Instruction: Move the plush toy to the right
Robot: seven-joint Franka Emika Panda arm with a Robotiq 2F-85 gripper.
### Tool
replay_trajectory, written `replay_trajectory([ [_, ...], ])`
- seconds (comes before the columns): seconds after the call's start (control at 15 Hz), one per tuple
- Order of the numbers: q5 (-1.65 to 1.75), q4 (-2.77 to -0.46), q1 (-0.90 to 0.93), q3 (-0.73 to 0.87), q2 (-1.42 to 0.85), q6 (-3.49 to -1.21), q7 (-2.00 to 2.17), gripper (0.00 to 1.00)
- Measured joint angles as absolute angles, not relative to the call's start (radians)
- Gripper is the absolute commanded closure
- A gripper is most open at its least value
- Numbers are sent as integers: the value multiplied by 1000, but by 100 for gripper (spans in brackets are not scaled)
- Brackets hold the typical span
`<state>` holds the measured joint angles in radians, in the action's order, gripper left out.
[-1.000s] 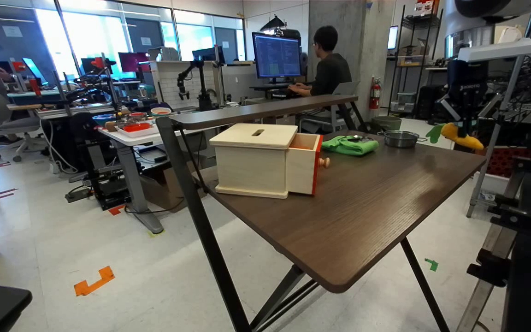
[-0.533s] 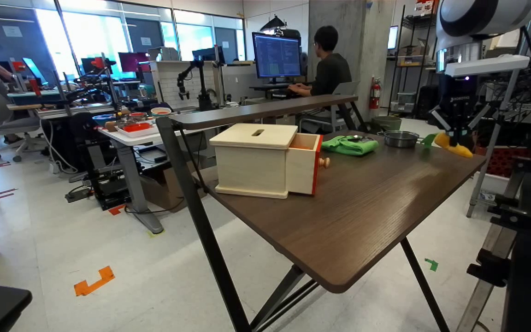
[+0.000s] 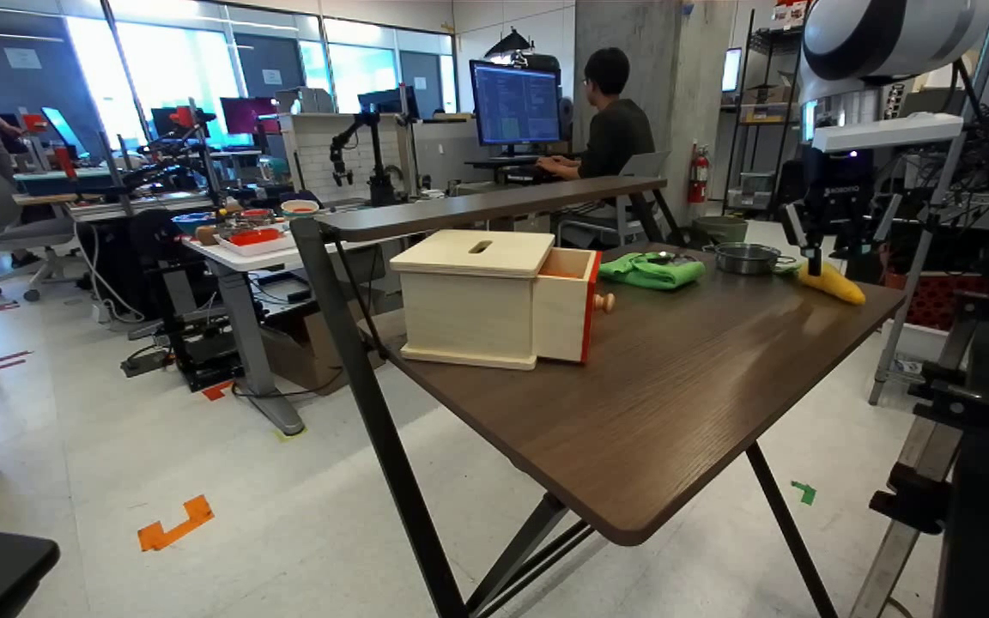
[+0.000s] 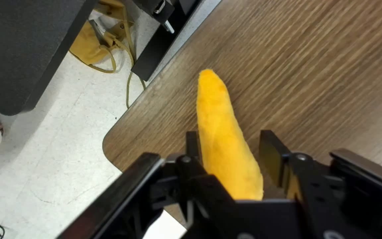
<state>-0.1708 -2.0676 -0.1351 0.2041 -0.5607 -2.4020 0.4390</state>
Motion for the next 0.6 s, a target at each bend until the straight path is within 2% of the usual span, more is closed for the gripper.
replay_trajectory([
  [0.13,-188,-2064,-135,203,-552,-2402,439,2],
  [0.2,-199,-2064,-135,202,-544,-2402,439,0],
  [0.6,-271,-2134,-135,194,-373,-2392,439,0],
])
